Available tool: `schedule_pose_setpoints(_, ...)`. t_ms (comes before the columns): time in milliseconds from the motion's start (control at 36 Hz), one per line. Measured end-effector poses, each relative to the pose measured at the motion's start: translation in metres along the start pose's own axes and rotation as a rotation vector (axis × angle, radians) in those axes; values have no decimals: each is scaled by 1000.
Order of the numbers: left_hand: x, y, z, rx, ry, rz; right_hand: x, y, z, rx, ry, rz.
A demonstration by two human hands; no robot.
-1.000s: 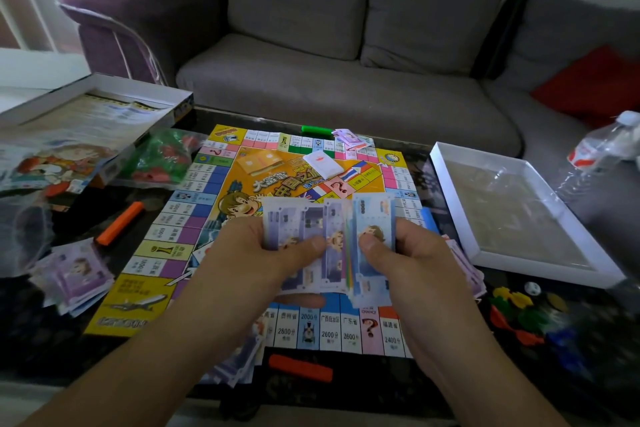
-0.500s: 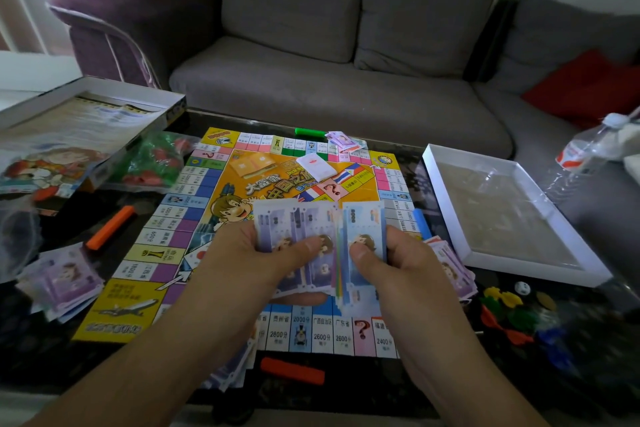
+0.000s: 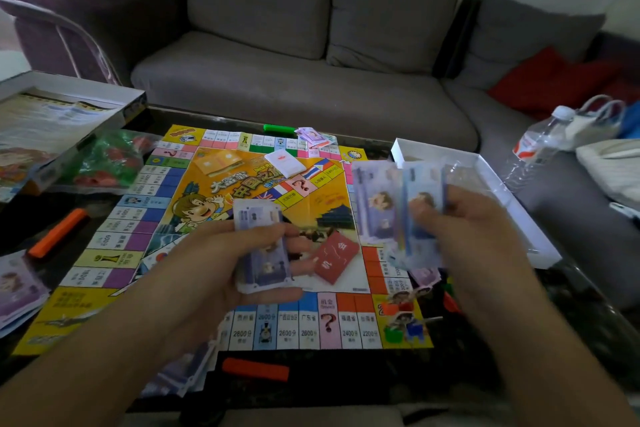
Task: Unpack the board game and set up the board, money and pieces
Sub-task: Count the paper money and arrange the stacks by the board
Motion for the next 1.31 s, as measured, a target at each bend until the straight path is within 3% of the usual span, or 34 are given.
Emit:
schedule_pose_setpoints(111,-10,2,8,-10,76,3,-46,23,30,265,27,42)
schedule_pose_setpoints(389,-17,-1,12,-68,107,5,-80,76,13,684,-149,19)
schedule_pose_setpoints(694,-22,-4,9,-102,72,95,-86,86,17,724,-50,22)
schedule_pose_setpoints(778,-19,-7,10,-82,70,50,-83,79,21,740,-12,37)
schedule_pose_setpoints(917,-12,-11,11,-137,69,-63,-66,56,29,558,111,98)
schedule_pose_setpoints(1000,-7,-12,7,-231,90,-161,-46,33,28,119,63,-8)
schedule_pose_setpoints(1083,-2,-14,3,-300,75,-244,-20,10,14,-300,-140,-135)
schedule_pose_setpoints(1194,2,-15,0,-299,37,-296,14,1,-22,-372,-323,-173)
schedule_pose_setpoints(1306,4,-15,-1,-245,-20,-257,36,7,-55,-308,-378,-123)
Point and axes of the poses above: each hand's wrist, its own x-axis away from the middle knuckle, its own z-axis out of the back of the hand, y = z × x, the point moved 1 cm from there along -x, towards the middle knuckle, and after that the axes turned 12 degrees about y, right-handed, at the moved point
